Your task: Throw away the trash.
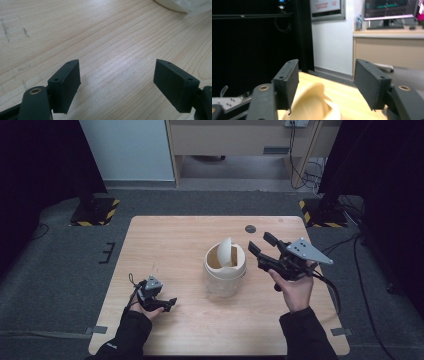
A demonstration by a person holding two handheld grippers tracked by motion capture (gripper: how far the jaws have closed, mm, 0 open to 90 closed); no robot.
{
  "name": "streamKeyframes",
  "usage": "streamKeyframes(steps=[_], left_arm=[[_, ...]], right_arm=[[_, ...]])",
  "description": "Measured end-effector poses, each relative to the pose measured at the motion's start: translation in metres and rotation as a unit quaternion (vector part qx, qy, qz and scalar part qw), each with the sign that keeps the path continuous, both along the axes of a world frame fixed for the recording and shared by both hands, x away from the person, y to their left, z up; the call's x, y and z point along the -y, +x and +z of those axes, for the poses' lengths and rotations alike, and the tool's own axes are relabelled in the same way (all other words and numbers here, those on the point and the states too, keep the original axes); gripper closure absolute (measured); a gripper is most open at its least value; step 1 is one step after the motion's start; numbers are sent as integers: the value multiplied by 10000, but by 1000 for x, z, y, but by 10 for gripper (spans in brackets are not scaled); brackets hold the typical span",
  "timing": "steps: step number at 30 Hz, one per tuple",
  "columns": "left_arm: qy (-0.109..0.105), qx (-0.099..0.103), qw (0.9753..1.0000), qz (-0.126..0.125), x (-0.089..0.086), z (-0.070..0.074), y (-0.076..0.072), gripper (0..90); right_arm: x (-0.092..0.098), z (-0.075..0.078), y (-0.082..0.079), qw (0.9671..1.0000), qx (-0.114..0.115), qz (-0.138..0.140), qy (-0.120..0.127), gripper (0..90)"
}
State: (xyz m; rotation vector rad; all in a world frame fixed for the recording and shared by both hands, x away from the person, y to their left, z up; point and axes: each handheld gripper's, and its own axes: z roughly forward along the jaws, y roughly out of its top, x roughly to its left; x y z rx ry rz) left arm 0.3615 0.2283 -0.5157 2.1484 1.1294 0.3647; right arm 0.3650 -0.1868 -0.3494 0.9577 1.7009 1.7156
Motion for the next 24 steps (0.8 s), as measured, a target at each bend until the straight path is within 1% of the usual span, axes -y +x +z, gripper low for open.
streamKeyframes(steps=[1, 2, 3, 4, 5, 6, 7, 8, 10, 11, 12, 13, 14, 18, 19, 20, 22, 23, 24], left_arm=[[0, 0, 10000, 0, 0, 0, 0, 208], [10, -12, 10000, -1, 0, 0, 0, 207], [10, -12, 10000, -1, 0, 0, 0, 205], [6, -15, 10000, 3, 0, -1, 0, 203], [17, -10, 10000, 15, -1, -1, 1, 200], [34, -24, 10000, 29, -2, -2, 1, 200], [46, -43, 10000, 41, -2, -2, 1, 197], [78, -74, 9999, 64, -3, -3, 2, 191], [116, -83, 9999, 69, -4, -3, 2, 185], [116, -83, 9999, 69, -4, -3, 2, 182], [135, -74, 9999, 75, -4, -3, 3, 177], [135, -74, 9999, 75, -4, -3, 3, 174], [171, -51, 9998, 105, -4, -3, 3, 171], [279, -39, 9995, 139, -7, -4, 5, 165], [279, -39, 9995, 139, -7, -4, 5, 162], [289, -58, 9994, 172, -8, -5, 6, 158], [312, -83, 9993, 206, -9, -5, 6, 157], [312, -83, 9993, 206, -9, -5, 6, 154], [324, -91, 9992, 223, -10, -5, 7, 154]], right_arm=[[0, 0, 0, 10000, 0, 0, 0, 346], [12, -10, 0, 9998, -193, -65, -6, 315], [12, -10, 0, 9998, -193, -65, -6, 315], [24, -22, 1, 9991, -395, -138, 5, 300], [29, -29, 1, 9986, -493, -171, -10, 294], [29, -29, 1, 9986, -493, -171, -10, 294], [34, -37, 2, 9979, -608, -229, -26, 284], [44, -54, 4, 9957, -841, -344, -181, 269], [54, -70, 6, 9928, -1068, -433, -319, 255], [54, -70, 6, 9928, -1068, -433, -319, 255], [63, -86, 9, 9896, -1290, -517, -380, 246], [63, -86, 9, 9896, -1290, -517, -380, 246], [71, -101, 12, 9858, -1480, -627, -478, 231], [84, -128, 18, 9764, -1828, -775, -852, 206], [84, -128, 18, 9764, -1828, -775, -852, 206], [89, -139, 20, 9704, -2042, -832, -988, 200], [95, -148, 21, 9642, -2189, -894, -1202, 189], [95, -148, 21, 9642, -2189, -894, -1202, 189], [97, -150, 22, 9616, -2242, -942, -1273, 185]])
